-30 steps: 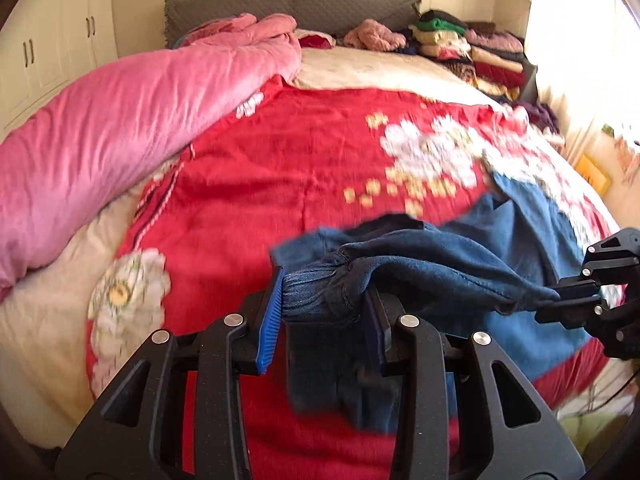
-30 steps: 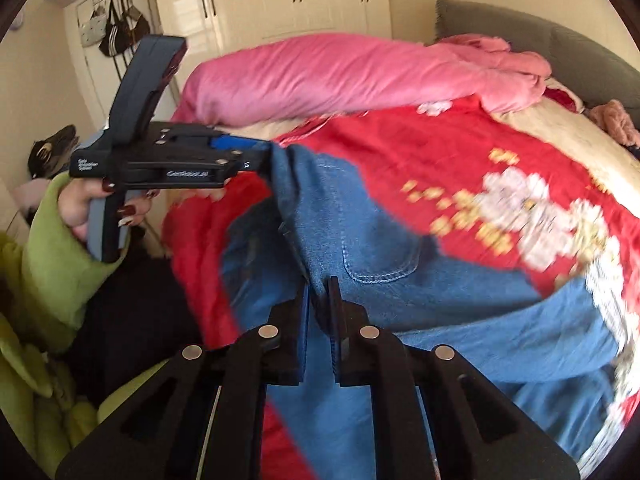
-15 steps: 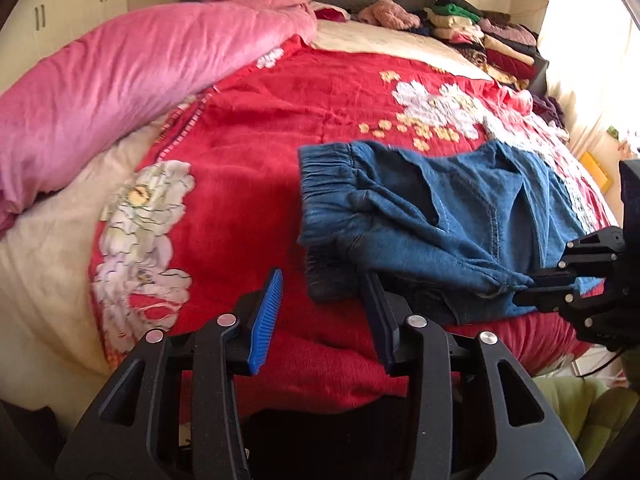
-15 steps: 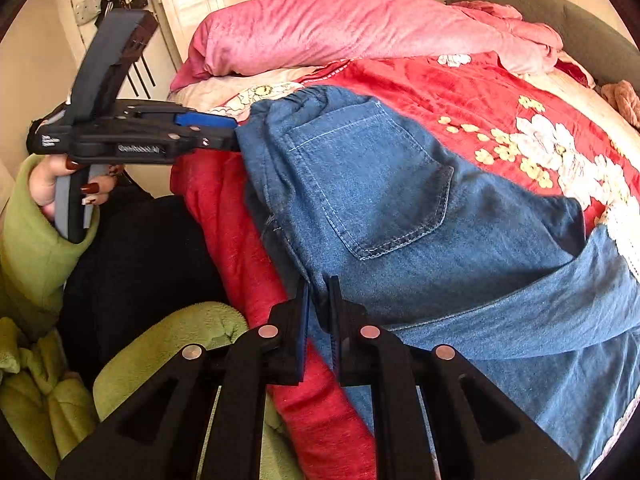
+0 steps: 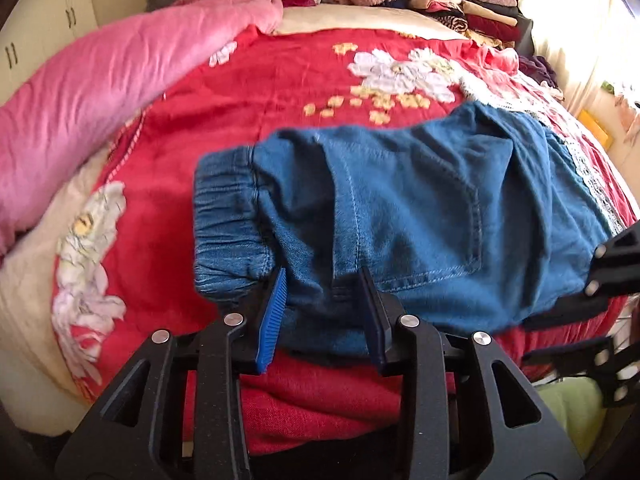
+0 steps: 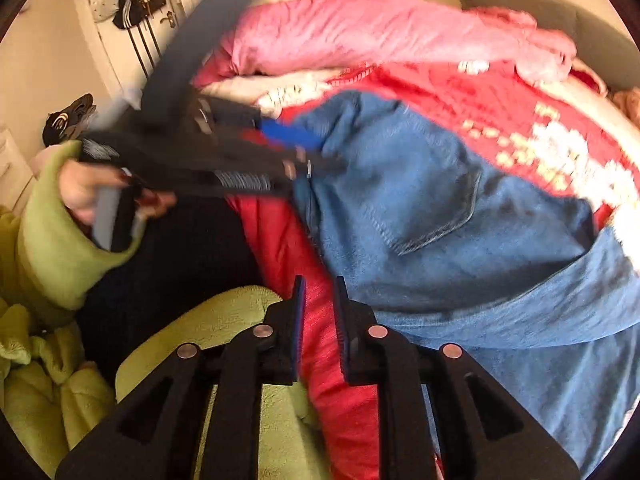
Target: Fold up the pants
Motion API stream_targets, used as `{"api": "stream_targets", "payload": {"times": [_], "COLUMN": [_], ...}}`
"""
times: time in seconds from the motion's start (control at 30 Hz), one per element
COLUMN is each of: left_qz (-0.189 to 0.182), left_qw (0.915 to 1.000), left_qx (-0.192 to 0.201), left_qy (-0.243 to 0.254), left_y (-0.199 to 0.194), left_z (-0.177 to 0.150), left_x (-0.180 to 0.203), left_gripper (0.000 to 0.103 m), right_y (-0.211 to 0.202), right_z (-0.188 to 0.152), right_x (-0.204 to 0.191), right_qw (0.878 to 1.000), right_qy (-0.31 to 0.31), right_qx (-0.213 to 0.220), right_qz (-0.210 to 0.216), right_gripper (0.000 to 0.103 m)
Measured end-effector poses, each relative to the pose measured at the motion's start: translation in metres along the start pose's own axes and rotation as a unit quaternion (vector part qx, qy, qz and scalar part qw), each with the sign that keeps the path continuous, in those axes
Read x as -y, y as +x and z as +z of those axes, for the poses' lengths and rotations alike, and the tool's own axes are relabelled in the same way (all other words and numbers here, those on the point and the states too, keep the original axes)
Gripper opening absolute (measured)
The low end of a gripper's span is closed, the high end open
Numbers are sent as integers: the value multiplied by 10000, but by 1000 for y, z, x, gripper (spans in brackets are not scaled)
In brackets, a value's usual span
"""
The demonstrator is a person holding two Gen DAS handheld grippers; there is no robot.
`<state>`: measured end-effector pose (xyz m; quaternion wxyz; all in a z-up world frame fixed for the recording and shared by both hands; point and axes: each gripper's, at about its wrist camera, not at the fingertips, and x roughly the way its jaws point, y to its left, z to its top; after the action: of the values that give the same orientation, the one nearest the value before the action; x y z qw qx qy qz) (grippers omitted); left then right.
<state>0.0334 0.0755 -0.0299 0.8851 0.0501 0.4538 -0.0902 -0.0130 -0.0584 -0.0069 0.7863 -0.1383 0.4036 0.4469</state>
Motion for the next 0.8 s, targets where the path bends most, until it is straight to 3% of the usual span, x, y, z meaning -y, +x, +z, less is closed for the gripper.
{"api": "stream_targets", "payload": {"times": [0.1,0.3,0.4,0.5,0.6,0.7,0.8], "left_qz": [-65,-135,-123,-184,-175,-159,-249], "left_qw": [10000,9999,9998,9993,9986,9976,9966], "left_qx": [44,78,132,266,427,604,737], "left_qy": [-31,-34,-54,-172,-267,-295,-262], "left_y": [-3,-2,-3,-14,-29,-44,-56], "left_z": [-4,-8,-8,-7,-5,-2,4], "left_x": [-3,-4,-4,-7,-9,-7,1], "left_gripper": [28,28,28,31,40,43,54], "right_y": [0,32,22,-3,-31,-56,-77], "right_z": [5,-8,-8,-5,-3,-8,-11], "right_x": [13,30,30,29,38,58,84], "right_qw": [9990,9942,9944,9953,9933,9877,9794], "right_qy": [378,946,986,940,1023,1286,1588], "right_qx": [135,-450,-335,-22,248,467,625], "right_qz": [-189,-251,-181,-233,-484,-762,-1079], "right_gripper": [25,37,38,48,50,50,50]}}
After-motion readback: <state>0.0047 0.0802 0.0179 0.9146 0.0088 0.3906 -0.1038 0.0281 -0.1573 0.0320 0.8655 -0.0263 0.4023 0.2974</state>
